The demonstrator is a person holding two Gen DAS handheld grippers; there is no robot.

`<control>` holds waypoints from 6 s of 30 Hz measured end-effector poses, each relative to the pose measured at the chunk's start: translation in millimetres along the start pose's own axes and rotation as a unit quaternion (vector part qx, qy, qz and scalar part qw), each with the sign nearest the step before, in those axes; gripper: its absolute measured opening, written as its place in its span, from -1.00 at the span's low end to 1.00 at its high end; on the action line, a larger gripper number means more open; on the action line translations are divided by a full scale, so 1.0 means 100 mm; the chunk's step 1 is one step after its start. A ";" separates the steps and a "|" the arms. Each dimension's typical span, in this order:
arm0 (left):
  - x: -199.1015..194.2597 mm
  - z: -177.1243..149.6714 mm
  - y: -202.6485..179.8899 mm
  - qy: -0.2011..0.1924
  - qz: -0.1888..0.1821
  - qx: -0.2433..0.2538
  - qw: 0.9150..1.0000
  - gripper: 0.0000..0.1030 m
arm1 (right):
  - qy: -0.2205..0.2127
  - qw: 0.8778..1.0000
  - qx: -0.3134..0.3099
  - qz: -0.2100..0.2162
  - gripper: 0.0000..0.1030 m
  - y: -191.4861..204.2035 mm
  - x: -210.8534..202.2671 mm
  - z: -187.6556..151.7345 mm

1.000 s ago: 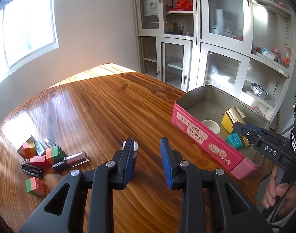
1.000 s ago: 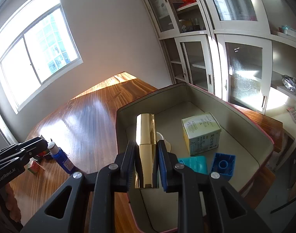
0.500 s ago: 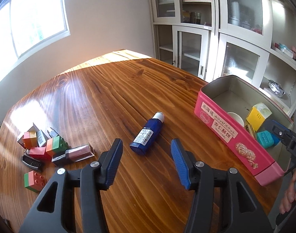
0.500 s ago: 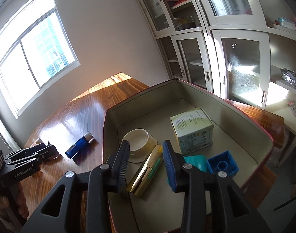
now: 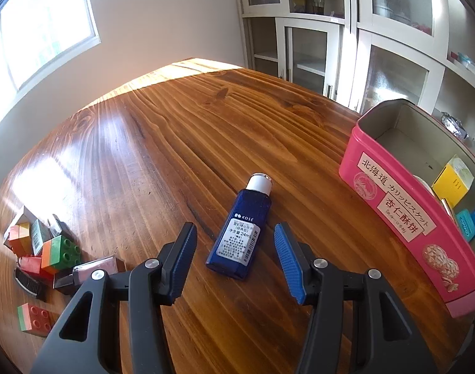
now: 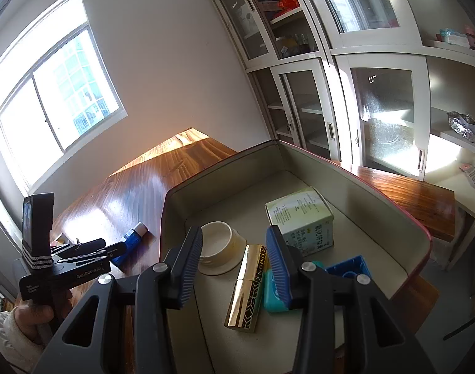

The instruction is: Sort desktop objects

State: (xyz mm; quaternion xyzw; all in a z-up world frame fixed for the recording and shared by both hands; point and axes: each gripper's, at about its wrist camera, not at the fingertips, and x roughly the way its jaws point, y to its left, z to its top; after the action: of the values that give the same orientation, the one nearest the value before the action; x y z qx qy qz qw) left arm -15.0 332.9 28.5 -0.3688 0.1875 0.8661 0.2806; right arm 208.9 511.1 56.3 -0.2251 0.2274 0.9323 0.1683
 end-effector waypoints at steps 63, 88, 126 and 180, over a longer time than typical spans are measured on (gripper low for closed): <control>-0.18 0.59 -1.05 -0.047 -0.111 0.044 0.992 -0.37 | -0.008 1.000 0.016 -0.004 -0.09 -0.17 -0.12 0.02; -0.60 0.10 0.08 -0.044 -0.034 -0.058 0.997 0.16 | -0.005 0.998 -0.026 0.050 0.37 0.54 -0.15 -0.09; -0.60 -1.10 2.23 0.017 0.093 -0.243 0.965 0.16 | 0.104 0.978 -0.134 0.119 0.86 2.04 0.55 -0.58; -0.75 -1.24 2.24 0.009 0.098 -0.260 0.961 -0.11 | 0.241 0.899 -0.303 0.206 0.25 3.12 1.76 -0.84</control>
State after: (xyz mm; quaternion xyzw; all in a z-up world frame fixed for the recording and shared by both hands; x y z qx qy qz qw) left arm -46.0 68.5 28.9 -0.4165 -0.0068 0.9049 0.0876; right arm -40.7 244.1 10.5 -0.4310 0.0091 0.8874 -0.1633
